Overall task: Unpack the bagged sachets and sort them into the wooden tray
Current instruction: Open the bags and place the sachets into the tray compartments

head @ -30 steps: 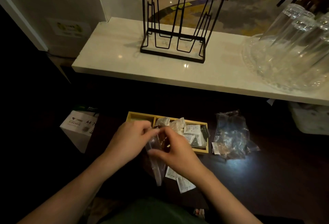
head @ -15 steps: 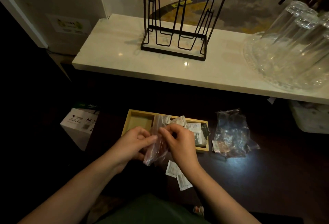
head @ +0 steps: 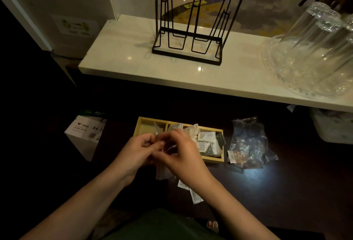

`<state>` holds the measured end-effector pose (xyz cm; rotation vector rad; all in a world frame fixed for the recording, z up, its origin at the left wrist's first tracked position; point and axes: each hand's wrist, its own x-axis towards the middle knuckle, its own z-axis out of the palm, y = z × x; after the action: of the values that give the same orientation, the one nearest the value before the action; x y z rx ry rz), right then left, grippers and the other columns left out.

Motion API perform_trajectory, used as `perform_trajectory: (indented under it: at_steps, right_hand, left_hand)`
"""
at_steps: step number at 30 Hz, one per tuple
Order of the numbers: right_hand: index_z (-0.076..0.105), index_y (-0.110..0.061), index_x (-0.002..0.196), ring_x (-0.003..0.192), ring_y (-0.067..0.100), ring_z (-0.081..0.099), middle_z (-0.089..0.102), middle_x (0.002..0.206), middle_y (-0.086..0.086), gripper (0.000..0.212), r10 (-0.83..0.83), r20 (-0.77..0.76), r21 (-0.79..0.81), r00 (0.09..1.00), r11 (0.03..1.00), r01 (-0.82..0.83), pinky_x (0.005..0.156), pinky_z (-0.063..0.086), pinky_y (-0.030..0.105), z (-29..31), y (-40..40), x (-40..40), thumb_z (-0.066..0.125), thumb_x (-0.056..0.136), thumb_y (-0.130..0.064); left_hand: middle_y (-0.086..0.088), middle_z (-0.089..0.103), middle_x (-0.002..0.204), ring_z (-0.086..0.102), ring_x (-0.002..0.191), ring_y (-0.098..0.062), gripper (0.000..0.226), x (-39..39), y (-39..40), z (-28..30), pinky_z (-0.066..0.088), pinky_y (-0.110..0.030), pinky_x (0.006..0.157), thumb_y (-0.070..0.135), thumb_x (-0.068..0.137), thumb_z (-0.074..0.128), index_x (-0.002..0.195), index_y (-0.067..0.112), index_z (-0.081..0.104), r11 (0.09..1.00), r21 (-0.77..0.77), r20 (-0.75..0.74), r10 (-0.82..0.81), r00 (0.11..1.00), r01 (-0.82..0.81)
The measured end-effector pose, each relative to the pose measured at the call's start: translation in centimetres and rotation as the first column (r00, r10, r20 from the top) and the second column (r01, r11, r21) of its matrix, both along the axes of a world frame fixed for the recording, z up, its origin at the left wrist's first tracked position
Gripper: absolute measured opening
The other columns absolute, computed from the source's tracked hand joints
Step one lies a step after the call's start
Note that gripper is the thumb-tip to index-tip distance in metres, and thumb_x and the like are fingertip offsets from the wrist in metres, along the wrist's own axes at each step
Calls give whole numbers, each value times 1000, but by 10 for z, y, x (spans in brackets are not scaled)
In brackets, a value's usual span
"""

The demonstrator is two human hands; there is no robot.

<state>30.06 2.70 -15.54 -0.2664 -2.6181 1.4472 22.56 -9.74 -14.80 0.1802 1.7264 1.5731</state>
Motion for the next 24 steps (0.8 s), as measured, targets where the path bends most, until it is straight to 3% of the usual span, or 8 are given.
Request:
perform_trajectory:
  at_steps: [3,6,10,14,17,19,21,24]
  right_hand:
    - [53,-23,123,87,-6,55,54,104,-12,50,-26,10,-20,1000,999,27,73,47,7,3,-2,1,75,78,-21]
    - [57,-22,115,75,-8,60,60,81,-17,41,-79,36,-64,996,995,81,64,44,4,9,5,0,75,78,-17]
    - [65,-15,103,76,10,70,72,82,5,22,-62,87,-225,994,971,80,70,59,26,16,17,-4,72,82,-13]
    - [68,-11,100,84,31,70,72,87,19,17,-47,143,-392,989,914,100,78,58,46,16,25,-4,70,83,-8]
    - [67,-12,95,83,32,69,71,86,22,15,-72,152,-442,986,887,133,78,56,46,17,28,-4,70,82,-6]
    - [63,-16,89,73,18,66,69,79,15,16,-118,111,-355,987,923,150,69,55,33,19,27,-4,72,80,-6]
    - [57,-23,82,66,8,61,66,73,3,21,-150,54,-166,987,974,157,61,48,16,18,24,-4,73,77,-10]
    - [47,-31,78,65,3,57,56,68,-12,28,-169,3,46,986,985,169,55,40,9,15,16,-3,71,77,-16]
  left_hand:
    - [-4,66,69,63,66,-15,12,3,2,1,49,-20,53,12,88,59,83,1,61,1000,-14,-98,4,995,-6]
    - [0,66,63,64,62,-12,14,0,2,3,52,-22,52,16,84,62,78,4,60,1000,13,-103,-4,995,5]
    - [-2,61,62,58,62,-13,18,-3,-1,3,51,-21,58,24,76,63,71,8,56,994,113,-37,9,999,-5]
    - [-1,62,60,60,60,-13,14,-1,1,5,52,-22,60,25,75,63,65,17,59,990,143,-46,4,999,2]
    - [-4,63,62,61,61,-16,17,-3,5,8,53,-24,59,18,84,60,68,15,59,994,91,-169,-36,985,52]
    - [-4,63,63,61,60,-17,20,-3,8,10,52,-27,57,12,90,57,70,11,57,997,-10,-300,-80,951,81]
    - [-3,63,63,62,57,-14,20,-2,11,12,52,-28,54,13,91,56,72,8,56,987,-136,-416,-132,900,82]
    - [-4,66,67,64,57,-14,20,-3,13,18,53,-28,53,19,92,56,76,7,57,949,-306,-538,-244,807,83]
